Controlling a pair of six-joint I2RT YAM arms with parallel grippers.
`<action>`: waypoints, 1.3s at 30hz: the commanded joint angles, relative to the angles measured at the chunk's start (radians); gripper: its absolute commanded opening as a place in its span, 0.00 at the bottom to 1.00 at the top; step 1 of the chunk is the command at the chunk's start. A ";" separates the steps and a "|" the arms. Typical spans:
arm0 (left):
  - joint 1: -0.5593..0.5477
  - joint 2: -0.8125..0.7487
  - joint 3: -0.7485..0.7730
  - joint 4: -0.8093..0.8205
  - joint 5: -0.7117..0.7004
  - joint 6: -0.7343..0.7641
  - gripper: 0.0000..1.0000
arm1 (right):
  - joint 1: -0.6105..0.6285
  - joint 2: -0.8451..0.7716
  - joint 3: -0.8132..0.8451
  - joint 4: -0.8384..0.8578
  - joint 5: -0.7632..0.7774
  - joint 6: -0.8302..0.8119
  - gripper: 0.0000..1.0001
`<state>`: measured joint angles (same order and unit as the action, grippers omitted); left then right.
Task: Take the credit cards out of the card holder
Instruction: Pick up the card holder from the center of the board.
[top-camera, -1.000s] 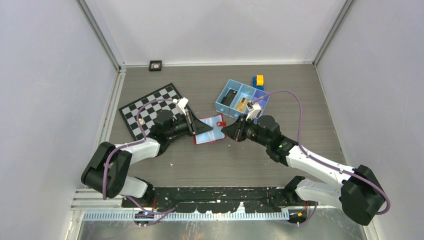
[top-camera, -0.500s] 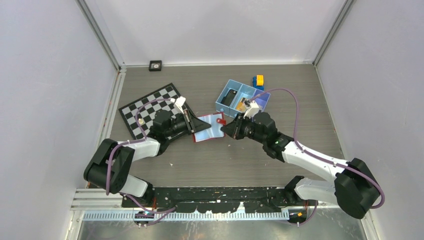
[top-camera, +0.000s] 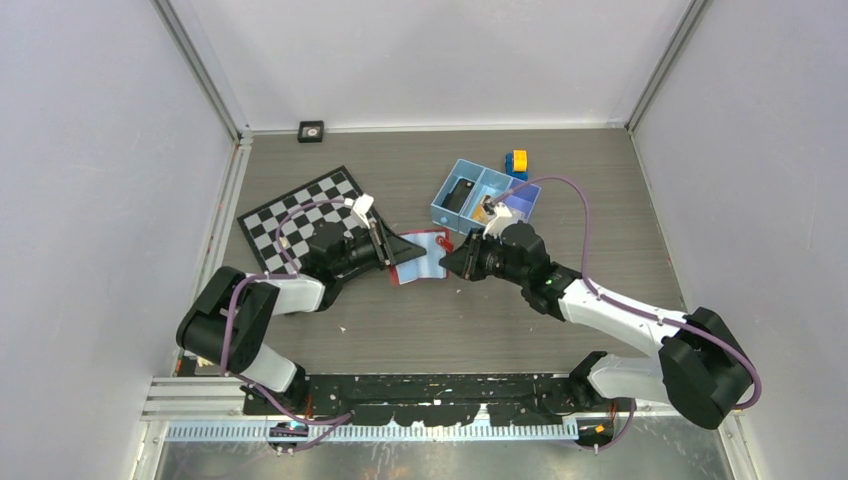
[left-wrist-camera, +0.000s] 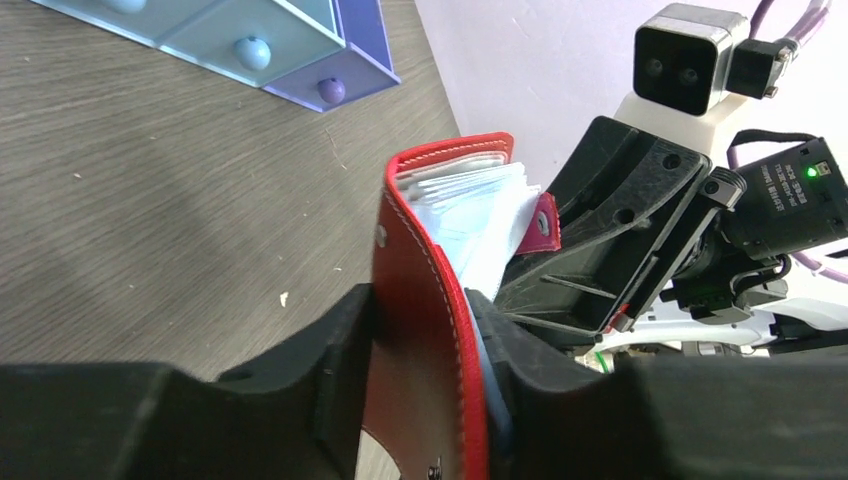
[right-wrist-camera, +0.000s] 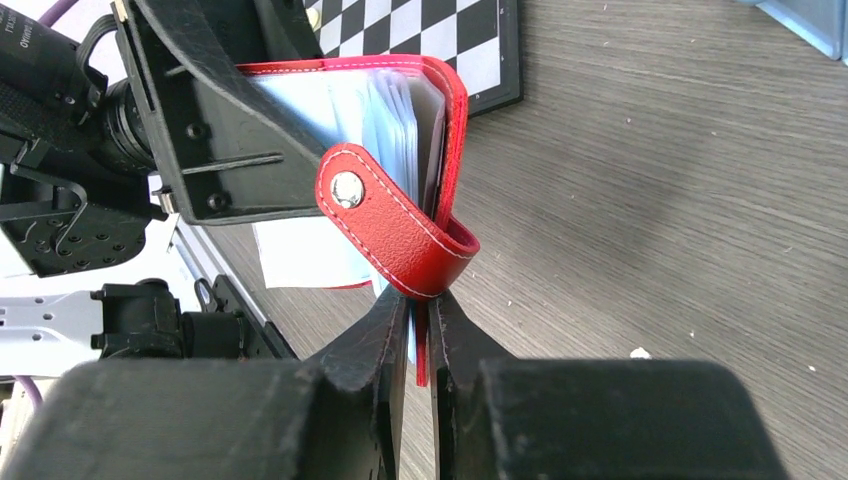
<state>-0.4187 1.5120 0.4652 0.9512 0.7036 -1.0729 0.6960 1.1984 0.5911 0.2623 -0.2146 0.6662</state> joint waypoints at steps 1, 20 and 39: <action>-0.066 -0.018 0.038 0.121 0.113 -0.016 0.42 | 0.015 0.029 0.034 0.080 -0.071 0.001 0.17; -0.104 -0.056 0.063 -0.038 0.075 0.080 0.72 | 0.023 0.043 0.033 0.116 -0.115 0.012 0.15; -0.052 -0.011 0.039 0.088 0.102 -0.020 0.25 | 0.023 0.027 0.023 0.068 -0.024 0.010 0.53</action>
<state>-0.4767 1.5032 0.4881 0.8623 0.7113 -1.0222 0.7136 1.2346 0.5911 0.3214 -0.3065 0.6865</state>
